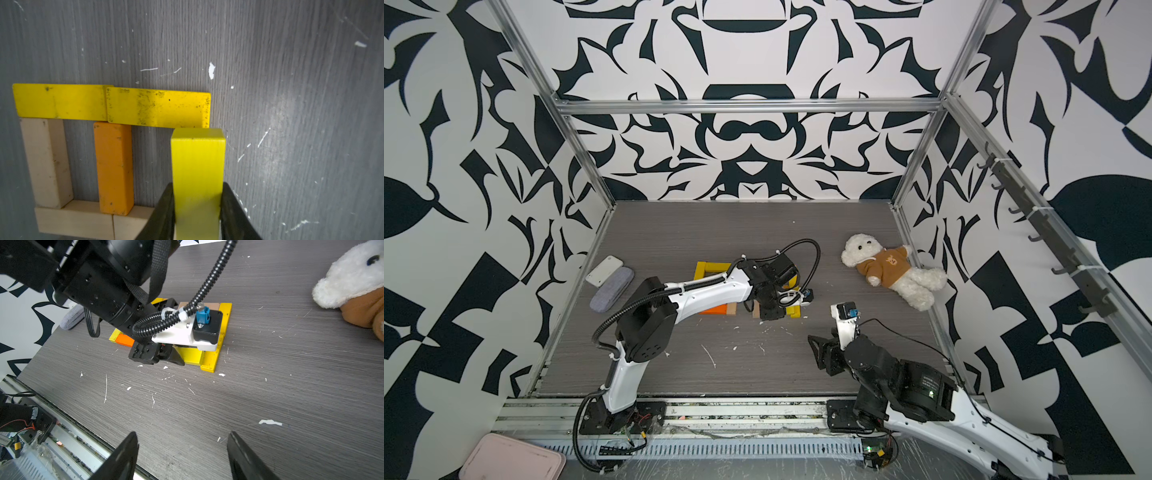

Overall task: Assemble the number 8 with building blocks
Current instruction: Assemble the building block at the center of the board.

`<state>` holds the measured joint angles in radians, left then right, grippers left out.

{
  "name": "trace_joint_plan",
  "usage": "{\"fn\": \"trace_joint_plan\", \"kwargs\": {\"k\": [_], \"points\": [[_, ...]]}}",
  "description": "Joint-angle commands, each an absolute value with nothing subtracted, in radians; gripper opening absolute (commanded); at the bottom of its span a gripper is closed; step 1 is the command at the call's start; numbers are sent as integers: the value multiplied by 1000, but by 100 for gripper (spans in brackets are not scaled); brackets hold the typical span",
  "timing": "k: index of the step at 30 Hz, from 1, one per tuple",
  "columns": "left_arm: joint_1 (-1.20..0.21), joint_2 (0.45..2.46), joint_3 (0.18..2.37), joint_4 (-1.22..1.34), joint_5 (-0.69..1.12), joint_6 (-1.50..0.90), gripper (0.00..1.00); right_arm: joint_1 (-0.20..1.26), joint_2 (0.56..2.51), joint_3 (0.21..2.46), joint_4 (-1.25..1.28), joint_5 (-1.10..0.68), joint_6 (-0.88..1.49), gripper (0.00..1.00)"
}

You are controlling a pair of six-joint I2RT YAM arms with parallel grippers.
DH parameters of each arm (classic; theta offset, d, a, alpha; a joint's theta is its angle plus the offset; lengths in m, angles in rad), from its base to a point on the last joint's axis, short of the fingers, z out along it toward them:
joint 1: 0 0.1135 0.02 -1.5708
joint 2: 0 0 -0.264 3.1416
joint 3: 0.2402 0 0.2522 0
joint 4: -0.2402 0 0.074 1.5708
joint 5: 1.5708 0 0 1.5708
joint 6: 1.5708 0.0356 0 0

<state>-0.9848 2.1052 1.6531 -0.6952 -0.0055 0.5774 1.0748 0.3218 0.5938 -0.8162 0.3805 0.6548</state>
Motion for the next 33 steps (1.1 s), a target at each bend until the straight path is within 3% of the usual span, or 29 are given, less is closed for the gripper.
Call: {"fn": "trace_joint_plan", "kwargs": {"k": [1,33], "points": [[-968,2131,1679,-721,21,600,33,1072,332,619,-814,403,666,71],[-954,2167,1681,-712,31,617,36,1072,356,621,-816,405,666,71]]}}
